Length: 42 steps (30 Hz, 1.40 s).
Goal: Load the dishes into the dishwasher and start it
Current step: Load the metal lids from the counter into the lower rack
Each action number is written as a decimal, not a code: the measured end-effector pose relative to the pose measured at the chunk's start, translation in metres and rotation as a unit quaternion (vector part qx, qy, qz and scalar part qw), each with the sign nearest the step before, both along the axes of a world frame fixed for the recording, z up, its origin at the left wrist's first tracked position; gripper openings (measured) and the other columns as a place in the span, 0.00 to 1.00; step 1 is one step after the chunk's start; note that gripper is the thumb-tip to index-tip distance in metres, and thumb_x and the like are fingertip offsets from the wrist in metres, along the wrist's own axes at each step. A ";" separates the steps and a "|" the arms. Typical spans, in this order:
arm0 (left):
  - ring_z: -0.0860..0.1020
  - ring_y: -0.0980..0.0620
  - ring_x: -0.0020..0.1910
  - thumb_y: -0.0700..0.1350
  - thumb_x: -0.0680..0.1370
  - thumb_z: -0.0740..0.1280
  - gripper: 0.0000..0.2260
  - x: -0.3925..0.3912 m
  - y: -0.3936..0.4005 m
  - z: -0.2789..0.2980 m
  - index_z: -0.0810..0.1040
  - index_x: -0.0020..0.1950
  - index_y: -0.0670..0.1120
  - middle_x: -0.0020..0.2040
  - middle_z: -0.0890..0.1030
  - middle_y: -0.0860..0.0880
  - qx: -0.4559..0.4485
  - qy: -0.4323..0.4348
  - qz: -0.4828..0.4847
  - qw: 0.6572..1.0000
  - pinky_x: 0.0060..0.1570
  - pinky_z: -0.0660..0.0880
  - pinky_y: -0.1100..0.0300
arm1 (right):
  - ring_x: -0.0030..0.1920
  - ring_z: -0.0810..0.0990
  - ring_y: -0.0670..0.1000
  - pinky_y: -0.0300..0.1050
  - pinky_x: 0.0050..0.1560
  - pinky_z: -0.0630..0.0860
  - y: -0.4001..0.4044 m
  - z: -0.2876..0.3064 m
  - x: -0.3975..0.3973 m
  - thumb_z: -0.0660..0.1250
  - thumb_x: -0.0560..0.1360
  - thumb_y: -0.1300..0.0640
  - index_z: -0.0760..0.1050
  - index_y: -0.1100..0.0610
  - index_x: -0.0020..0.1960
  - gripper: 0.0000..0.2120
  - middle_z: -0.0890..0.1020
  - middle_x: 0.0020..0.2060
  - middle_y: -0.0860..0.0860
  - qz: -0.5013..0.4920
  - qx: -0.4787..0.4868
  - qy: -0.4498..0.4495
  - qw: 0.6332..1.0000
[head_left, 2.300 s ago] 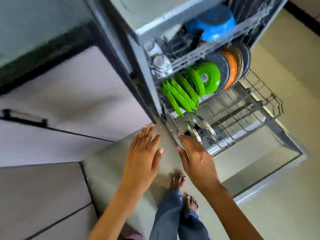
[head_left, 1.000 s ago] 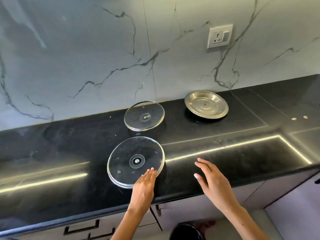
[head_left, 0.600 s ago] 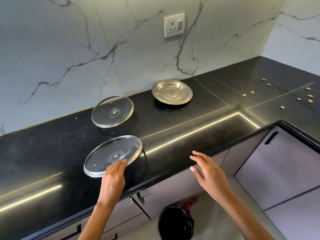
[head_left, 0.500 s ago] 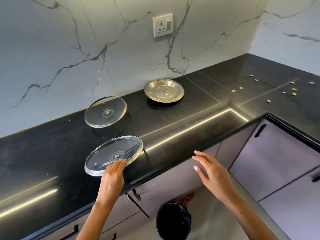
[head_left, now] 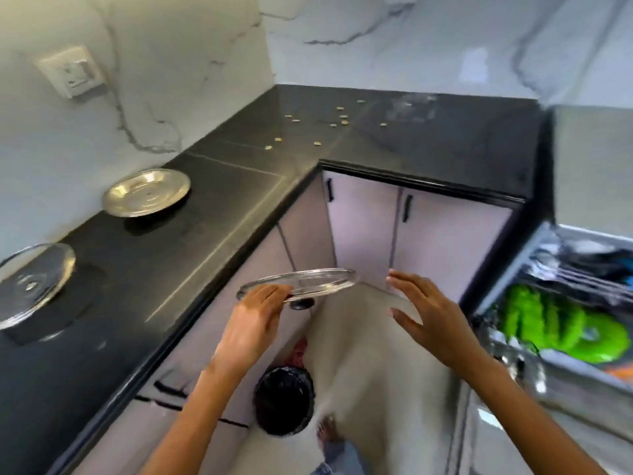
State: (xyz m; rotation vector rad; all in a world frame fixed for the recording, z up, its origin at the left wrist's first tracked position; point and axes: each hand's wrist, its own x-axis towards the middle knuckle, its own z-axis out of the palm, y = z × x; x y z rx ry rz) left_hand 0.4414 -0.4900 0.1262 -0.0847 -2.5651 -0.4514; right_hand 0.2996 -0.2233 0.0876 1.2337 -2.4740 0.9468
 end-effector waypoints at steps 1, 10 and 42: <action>0.75 0.49 0.47 0.42 0.78 0.59 0.09 -0.016 0.020 -0.004 0.74 0.57 0.46 0.48 0.82 0.43 0.004 -0.013 -0.051 0.999 0.49 0.72 0.59 | 0.62 0.72 0.47 0.40 0.57 0.72 0.023 -0.003 0.004 0.62 0.73 0.46 0.71 0.55 0.66 0.24 0.74 0.64 0.48 -0.025 0.004 -0.003 1.000; 0.78 0.47 0.46 0.40 0.77 0.60 0.07 -0.124 0.240 -0.048 0.73 0.54 0.47 0.46 0.83 0.43 0.034 -0.118 -0.417 0.900 0.46 0.74 0.57 | 0.47 0.80 0.51 0.42 0.43 0.75 0.215 -0.052 0.078 0.58 0.73 0.49 0.75 0.51 0.57 0.15 0.82 0.50 0.50 -0.290 0.063 -0.077 0.952; 0.46 0.45 0.77 0.50 0.81 0.60 0.30 -0.336 0.466 -0.477 0.50 0.78 0.41 0.78 0.45 0.43 -0.387 -0.300 -0.469 0.735 0.73 0.39 0.48 | 0.44 0.81 0.55 0.51 0.44 0.79 0.412 -0.366 -0.132 0.70 0.73 0.54 0.80 0.55 0.44 0.05 0.84 0.40 0.52 -0.620 -0.016 -0.342 0.706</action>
